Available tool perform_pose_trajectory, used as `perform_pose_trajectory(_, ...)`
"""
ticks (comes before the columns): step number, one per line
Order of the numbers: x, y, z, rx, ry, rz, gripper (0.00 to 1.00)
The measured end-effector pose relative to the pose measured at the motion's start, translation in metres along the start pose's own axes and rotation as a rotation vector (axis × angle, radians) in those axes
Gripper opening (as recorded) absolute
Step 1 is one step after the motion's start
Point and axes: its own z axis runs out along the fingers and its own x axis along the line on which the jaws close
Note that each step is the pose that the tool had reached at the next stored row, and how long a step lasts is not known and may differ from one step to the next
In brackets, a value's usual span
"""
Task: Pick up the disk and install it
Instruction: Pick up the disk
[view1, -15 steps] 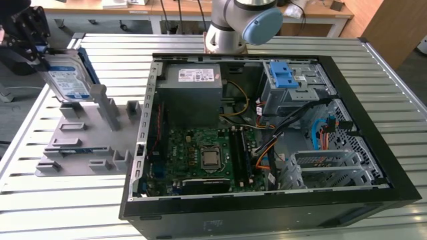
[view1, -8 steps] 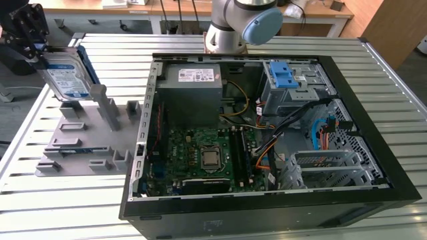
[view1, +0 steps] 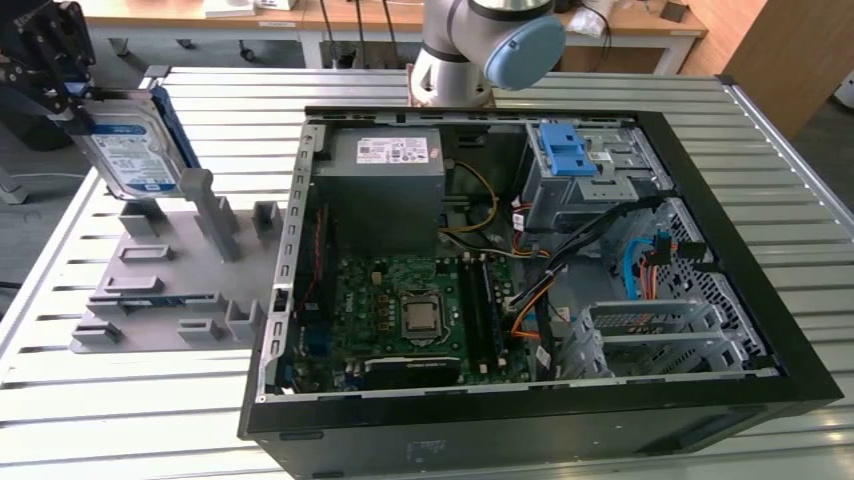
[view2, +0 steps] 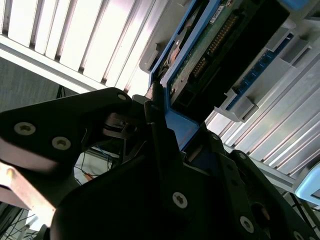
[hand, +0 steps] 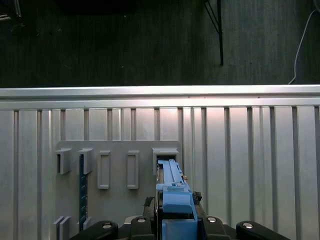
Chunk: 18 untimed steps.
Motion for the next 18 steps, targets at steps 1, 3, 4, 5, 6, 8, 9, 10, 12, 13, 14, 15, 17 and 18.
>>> perform_pose_trajectory(1,0.0,0.0,-0.0006,0.0,0.0,0.0,0.36)
perform_pose_trajectory(3,0.0,0.0,-0.0018,0.0001,0.0,0.0,0.36)
perform_pose_trajectory(4,-0.0001,0.0001,-0.0025,0.0,0.0,0.0,0.36)
perform_pose_trajectory(5,-0.0001,0.0001,-0.0032,0.0,0.0,0.0,0.36)
perform_pose_trajectory(6,-0.0001,0.0001,-0.0039,0.0,0.0,0.0,0.36)
perform_pose_trajectory(8,-0.0001,0.0001,-0.005,0.0003,0.0,0.0,0.36)
perform_pose_trajectory(9,-0.0001,0.0001,-0.0057,0.0001,0.0,0.0,0.36)
perform_pose_trajectory(10,-0.0002,0.0001,-0.0064,0.0001,0.0,0.0,0.36)
perform_pose_trajectory(12,-0.0002,0.0002,-0.0075,0.0003,0.0,0.0,0.36)
perform_pose_trajectory(13,-0.0002,0.0002,-0.0082,0.0003,0.0,0.0,0.36)
perform_pose_trajectory(14,-0.0002,0.0002,-0.0087,0.0003,0.0,0.0,0.36)
perform_pose_trajectory(15,-0.0002,0.0002,-0.0092,0.0002,0.0,0.0,0.36)
perform_pose_trajectory(17,-0.0003,0.0002,-0.0104,0.0003,0.0,0.0,0.36)
perform_pose_trajectory(18,-0.0003,0.0002,-0.011,0.0003,0.0,0.0,0.36)
